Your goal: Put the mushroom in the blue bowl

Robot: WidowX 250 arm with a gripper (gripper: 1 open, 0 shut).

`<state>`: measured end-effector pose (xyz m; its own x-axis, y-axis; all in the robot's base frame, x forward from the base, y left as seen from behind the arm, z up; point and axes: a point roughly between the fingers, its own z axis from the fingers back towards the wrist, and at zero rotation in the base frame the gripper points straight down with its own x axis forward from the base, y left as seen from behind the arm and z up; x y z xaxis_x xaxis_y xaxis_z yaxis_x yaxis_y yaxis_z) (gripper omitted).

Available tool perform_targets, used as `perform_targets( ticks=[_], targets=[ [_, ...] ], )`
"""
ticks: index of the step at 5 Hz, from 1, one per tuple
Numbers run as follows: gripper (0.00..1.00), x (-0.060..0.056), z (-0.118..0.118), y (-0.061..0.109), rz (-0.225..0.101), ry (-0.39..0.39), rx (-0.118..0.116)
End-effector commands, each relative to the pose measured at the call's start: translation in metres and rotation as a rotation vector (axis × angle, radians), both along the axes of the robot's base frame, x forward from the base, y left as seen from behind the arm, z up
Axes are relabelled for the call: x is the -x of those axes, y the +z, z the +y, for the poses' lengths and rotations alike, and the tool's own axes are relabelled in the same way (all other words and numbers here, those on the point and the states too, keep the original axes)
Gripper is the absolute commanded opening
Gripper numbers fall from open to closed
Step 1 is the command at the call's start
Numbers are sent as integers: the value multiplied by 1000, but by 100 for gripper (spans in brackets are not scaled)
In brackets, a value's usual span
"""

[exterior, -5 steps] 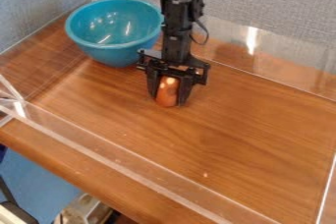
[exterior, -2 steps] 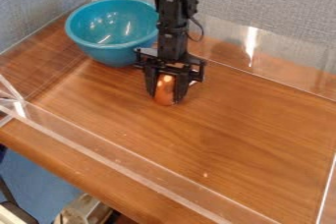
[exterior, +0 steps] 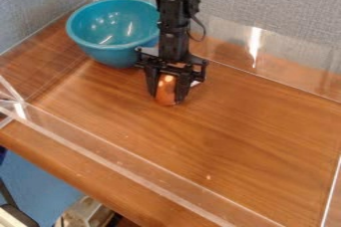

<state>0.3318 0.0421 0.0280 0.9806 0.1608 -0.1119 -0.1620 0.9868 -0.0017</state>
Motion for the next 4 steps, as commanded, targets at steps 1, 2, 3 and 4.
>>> perform_targets(
  ticks=[1,2,3,4],
  targets=[
    [0,-4,3,37,-97,-79,-6],
    [0,-1,-9,60,-133,-50,-2],
    [0,-3,-16,93,-181,-12,-1],
    [0,0,-5,121,-225,8,0]
  ],
)
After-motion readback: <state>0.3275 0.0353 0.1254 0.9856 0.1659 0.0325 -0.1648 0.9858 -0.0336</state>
